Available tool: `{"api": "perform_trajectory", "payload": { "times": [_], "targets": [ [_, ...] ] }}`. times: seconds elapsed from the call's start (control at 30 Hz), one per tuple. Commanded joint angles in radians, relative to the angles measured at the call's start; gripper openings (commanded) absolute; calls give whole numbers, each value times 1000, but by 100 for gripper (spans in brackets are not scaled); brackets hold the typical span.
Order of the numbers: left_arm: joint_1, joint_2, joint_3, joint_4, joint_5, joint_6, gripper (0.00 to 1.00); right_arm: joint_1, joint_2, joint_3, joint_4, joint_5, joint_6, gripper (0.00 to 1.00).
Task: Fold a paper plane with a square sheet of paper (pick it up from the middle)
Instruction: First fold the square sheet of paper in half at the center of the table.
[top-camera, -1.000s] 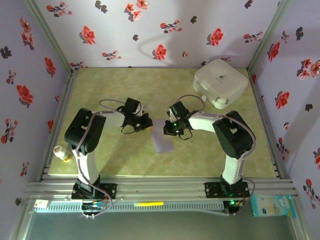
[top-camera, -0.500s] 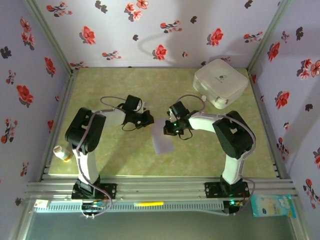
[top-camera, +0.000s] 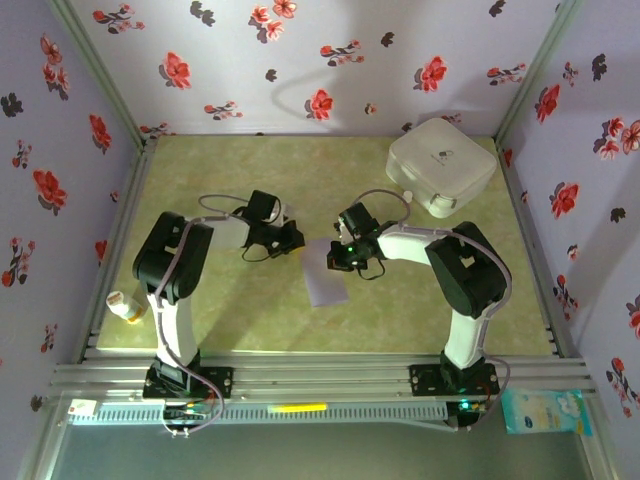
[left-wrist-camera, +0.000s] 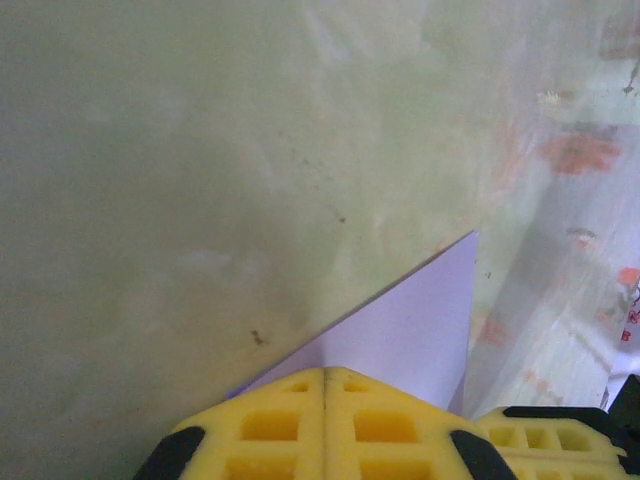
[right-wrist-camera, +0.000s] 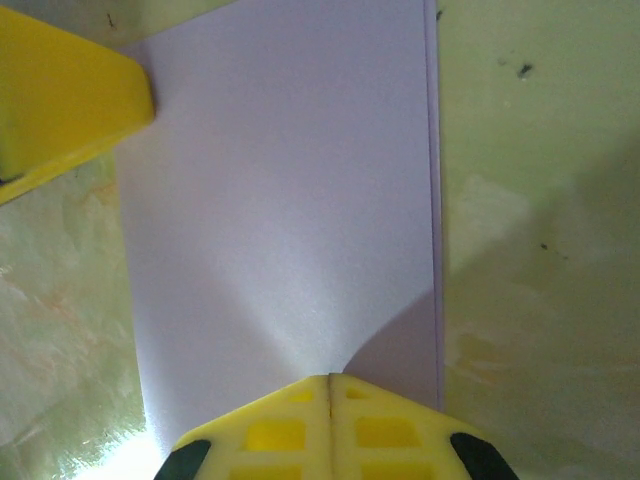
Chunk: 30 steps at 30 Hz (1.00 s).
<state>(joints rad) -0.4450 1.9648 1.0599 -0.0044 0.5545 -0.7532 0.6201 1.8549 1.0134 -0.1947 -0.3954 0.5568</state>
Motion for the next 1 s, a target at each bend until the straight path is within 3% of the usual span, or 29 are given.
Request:
{"api": "perform_trajectory", "payload": {
  "times": [0.0, 0.37, 0.57, 0.77, 0.97],
  "targets": [
    [50, 39, 20, -75, -126, -8, 0, -14, 52, -59, -138, 133, -8, 0],
    [52, 27, 61, -134, -198, -16, 0, -14, 44, -70, -134, 133, -7, 0],
    [46, -68, 66, -166, -189, -6, 0, -14, 40, -73, -134, 133, -6, 0],
    [5, -229, 25, -179, -186, 4, 3, -16, 40, -73, -135, 136, -6, 0],
    [-89, -231, -20, -136, -97, -1, 2, -16, 39, -64, -136, 136, -5, 0]
  ]
}}
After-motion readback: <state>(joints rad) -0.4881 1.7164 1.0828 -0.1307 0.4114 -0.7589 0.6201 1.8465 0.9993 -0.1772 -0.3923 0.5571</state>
